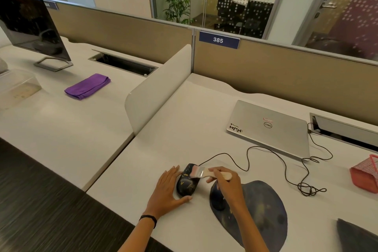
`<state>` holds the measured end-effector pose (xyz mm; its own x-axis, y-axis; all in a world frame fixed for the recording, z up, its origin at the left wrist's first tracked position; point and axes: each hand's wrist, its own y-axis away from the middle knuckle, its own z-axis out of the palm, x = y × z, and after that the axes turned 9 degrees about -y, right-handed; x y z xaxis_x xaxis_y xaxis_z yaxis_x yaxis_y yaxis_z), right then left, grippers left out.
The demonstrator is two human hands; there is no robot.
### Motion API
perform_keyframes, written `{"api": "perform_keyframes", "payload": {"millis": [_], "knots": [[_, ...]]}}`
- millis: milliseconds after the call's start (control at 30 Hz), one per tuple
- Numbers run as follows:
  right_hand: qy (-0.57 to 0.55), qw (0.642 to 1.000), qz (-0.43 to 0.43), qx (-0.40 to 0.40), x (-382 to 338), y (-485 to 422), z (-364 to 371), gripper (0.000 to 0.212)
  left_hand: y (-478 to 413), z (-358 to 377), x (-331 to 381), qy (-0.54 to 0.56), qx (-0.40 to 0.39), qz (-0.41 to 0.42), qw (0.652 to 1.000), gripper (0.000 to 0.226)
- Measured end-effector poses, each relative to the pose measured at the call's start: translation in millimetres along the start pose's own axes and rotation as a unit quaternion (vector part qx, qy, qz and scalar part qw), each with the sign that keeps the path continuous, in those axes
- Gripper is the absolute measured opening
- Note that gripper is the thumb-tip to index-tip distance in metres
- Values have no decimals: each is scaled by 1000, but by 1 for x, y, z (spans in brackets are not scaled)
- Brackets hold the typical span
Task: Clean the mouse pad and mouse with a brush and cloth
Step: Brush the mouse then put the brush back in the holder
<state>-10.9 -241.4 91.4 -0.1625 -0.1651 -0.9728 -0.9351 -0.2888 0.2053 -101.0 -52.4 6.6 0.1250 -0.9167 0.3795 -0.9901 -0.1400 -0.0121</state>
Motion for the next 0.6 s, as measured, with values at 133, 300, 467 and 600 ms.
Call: {"api": "perform_keyframes", "payload": {"millis": [133, 300, 467, 600], "knots": [[11, 1000, 8, 11, -3, 0, -3, 26, -1, 1, 0, 4, 6, -1, 1000, 87], [-5, 1000, -12, 12, -5, 5, -3, 25, 0, 1, -2, -4, 5, 2, 1000, 86], [46, 998, -39, 15, 4, 8, -6, 30, -1, 2, -1, 2, 6, 1, 1000, 85], [50, 997, -62, 4, 1, 13, -8, 26, -1, 2, -2, -5, 4, 2, 1000, 89]]}}
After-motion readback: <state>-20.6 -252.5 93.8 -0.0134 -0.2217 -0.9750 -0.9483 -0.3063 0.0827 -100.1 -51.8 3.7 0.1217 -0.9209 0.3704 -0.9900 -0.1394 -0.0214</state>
